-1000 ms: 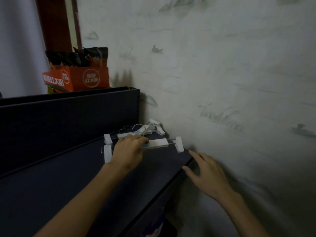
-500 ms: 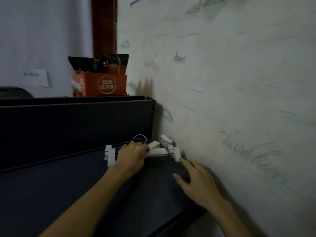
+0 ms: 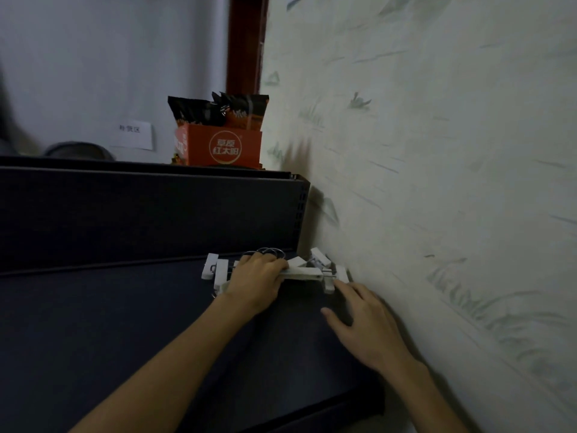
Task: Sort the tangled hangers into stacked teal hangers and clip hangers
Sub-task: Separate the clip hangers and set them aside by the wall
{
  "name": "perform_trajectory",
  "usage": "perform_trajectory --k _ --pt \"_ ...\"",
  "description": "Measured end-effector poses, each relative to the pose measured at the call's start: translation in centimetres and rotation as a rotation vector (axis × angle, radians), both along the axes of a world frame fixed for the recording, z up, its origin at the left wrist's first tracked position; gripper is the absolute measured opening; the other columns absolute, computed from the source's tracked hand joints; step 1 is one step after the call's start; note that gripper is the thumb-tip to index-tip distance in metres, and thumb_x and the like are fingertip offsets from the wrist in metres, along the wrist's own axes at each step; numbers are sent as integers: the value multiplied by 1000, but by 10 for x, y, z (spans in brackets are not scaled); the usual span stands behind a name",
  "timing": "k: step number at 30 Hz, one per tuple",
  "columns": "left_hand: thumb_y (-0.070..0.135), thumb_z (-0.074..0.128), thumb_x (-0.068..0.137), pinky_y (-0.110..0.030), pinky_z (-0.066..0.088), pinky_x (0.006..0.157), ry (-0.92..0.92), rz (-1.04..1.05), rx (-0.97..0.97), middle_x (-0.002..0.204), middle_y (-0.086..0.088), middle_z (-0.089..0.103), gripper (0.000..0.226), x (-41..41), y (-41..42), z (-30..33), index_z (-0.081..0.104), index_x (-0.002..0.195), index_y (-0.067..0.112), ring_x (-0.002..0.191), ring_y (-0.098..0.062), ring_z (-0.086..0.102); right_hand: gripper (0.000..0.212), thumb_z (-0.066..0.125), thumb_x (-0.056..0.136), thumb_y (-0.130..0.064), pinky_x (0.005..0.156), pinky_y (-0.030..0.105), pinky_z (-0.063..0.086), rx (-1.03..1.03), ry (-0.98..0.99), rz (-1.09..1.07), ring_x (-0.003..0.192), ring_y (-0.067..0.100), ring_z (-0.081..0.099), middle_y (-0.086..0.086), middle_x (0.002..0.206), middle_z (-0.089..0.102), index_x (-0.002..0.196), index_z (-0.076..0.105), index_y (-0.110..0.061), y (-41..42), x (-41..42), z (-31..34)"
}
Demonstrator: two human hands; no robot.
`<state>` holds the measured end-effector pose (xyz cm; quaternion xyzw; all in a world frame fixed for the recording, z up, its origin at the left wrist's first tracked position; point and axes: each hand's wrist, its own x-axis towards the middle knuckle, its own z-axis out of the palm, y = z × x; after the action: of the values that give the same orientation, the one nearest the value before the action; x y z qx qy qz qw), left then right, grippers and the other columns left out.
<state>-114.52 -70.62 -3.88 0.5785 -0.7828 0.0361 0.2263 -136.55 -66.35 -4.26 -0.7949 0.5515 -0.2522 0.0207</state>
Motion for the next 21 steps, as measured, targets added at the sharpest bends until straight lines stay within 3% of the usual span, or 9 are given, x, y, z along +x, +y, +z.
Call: perform_trajectory --k 8,11,14,21 --pt "37 51 91 -33 36 96 -14 85 -85 123 4 58 35 20 24 6 54 124 26 111 -17 51 63 50 88 -53 94 28 42 -52 52 61 117 13 44 -5 131 46 143 35 -26 -6 9 15" --pt "37 56 88 -36 39 94 -19 145 -125 118 2 62 36 36 45 8 59 121 23 108 -20 55 65 49 89 -54 99 31 39 -73 78 107 123 16 41 -4 137 43 145 32 -27 -11 24 22" --pt "36 61 85 -37 41 93 -40 236 -155 116 -1 64 37 58 71 7 61 118 21 107 -22 57 64 48 89 -55 103 35 36 -76 91 155 126 18 39 -2 137 44 144 33 -25 -13 48 25" --pt "46 52 85 -39 43 92 -57 515 -116 118 2 63 43 125 157 -7 60 119 21 108 -23 58 63 49 89 -53 104 36 36 -61 92 355 123 19 40 -1 136 43 143 34 -24 7 128 20"
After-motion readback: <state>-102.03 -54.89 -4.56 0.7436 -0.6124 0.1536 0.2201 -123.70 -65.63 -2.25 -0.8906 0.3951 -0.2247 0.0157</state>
